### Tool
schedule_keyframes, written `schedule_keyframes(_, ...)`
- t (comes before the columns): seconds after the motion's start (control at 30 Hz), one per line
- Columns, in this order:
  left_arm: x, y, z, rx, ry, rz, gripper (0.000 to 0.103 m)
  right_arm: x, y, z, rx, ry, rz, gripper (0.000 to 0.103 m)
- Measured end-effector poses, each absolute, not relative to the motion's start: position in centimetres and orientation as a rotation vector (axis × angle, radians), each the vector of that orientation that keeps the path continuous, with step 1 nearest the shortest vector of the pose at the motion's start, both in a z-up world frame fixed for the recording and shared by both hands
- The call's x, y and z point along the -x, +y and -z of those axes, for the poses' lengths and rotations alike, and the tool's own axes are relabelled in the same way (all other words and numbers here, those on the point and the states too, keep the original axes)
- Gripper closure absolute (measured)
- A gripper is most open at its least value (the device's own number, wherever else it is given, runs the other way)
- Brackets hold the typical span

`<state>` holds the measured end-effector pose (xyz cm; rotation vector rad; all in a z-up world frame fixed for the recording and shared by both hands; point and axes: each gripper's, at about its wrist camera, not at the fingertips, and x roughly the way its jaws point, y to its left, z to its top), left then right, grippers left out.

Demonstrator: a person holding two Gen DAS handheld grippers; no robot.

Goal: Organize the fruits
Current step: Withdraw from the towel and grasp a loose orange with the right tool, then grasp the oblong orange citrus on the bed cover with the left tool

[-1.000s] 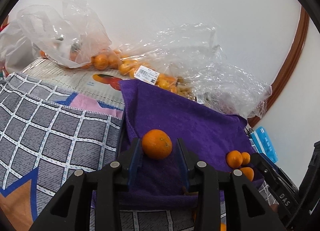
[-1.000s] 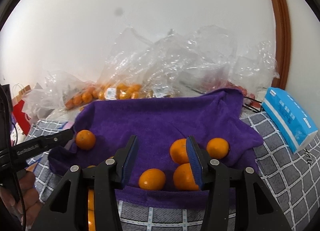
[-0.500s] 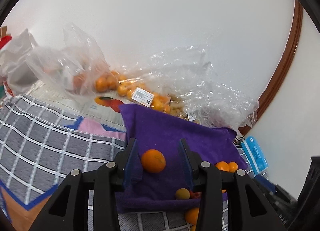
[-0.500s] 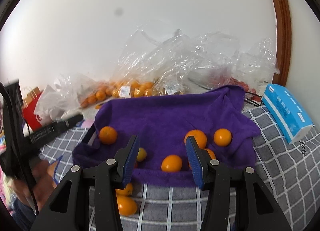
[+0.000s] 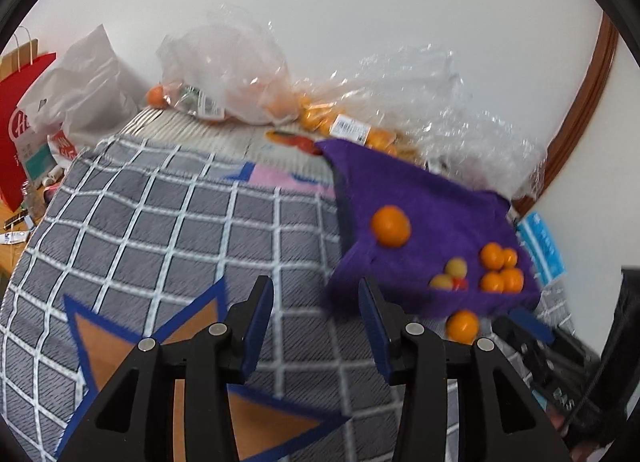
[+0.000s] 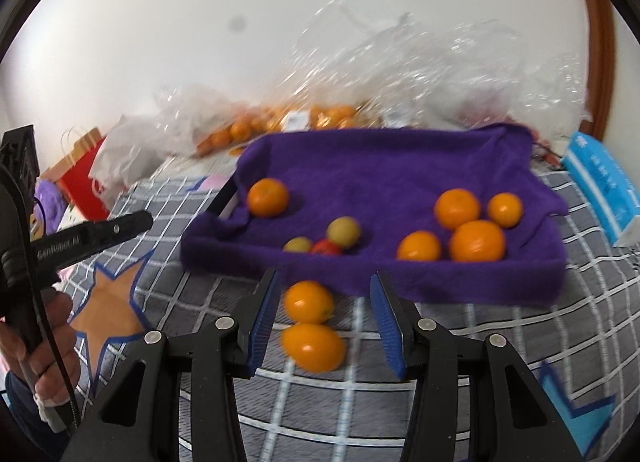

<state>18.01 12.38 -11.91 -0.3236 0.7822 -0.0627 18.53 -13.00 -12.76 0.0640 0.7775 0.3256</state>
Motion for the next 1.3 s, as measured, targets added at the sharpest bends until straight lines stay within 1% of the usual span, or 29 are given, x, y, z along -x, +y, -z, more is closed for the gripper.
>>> schedule_keyframes(0.03, -17.9, 12.5, 12.2, 0.324, 0.791, 0.058, 0.061, -18.7, -12.6, 13.1, -0.054, 0.786, -0.319, 0.056)
schedule_keyframes(0.13, -17.6, 12.8, 12.9, 0.328, 0.805, 0.062, 0.061, -19.5, -11.9, 14.1, -0.052, 0.833, -0.324, 0.062)
schedule_keyframes(0.37, -17.6, 12.7, 14.6, 0.348, 0.805, 0.094, 0.061, -21.1, -11.1, 15.8, -0.056, 0.900, -0.320, 0.065)
schedule_keyframes(0.43, -17.6, 13.1, 14.6, 0.369, 0.809, 0.098, 0.061, -21.3, -10.9, 16.1, -0.043, 0.916, -0.311, 0.069)
schedule_keyframes(0.53, -17.4, 13.7, 14.8, 0.416, 0.797, 0.106, 0.061, -21.1, -10.9, 15.8, -0.047, 0.892, -0.322, 0.069)
schedule_keyframes(0.67, -17.6, 13.8, 15.5, 0.446, 0.825, 0.121, 0.061, -20.2, -11.3, 14.8, -0.087, 0.841, -0.357, 0.069)
schedule_keyframes(0.8, -17.2, 13.1, 15.3, 0.413, 0.800, 0.150, 0.061, -18.8, -12.4, 12.8, -0.118, 0.767, -0.359, 0.069)
schedule_keyframes(1.0, -16.8, 12.3, 15.0, 0.345, 0.765, 0.123, 0.063, -17.2, -15.1, 10.7, -0.140, 0.704, -0.305, 0.069)
schedule_keyframes(1.13, -16.7, 12.2, 14.8, 0.335, 0.739, 0.124, 0.063, -15.7, -17.2, 10.6, -0.131, 0.692, -0.260, 0.069)
schedule_keyframes(1.3, -16.5, 9.7, 14.4, 0.308, 0.802, 0.213, 0.063, -14.5, -19.4, 12.0, -0.114, 0.731, -0.209, 0.069)
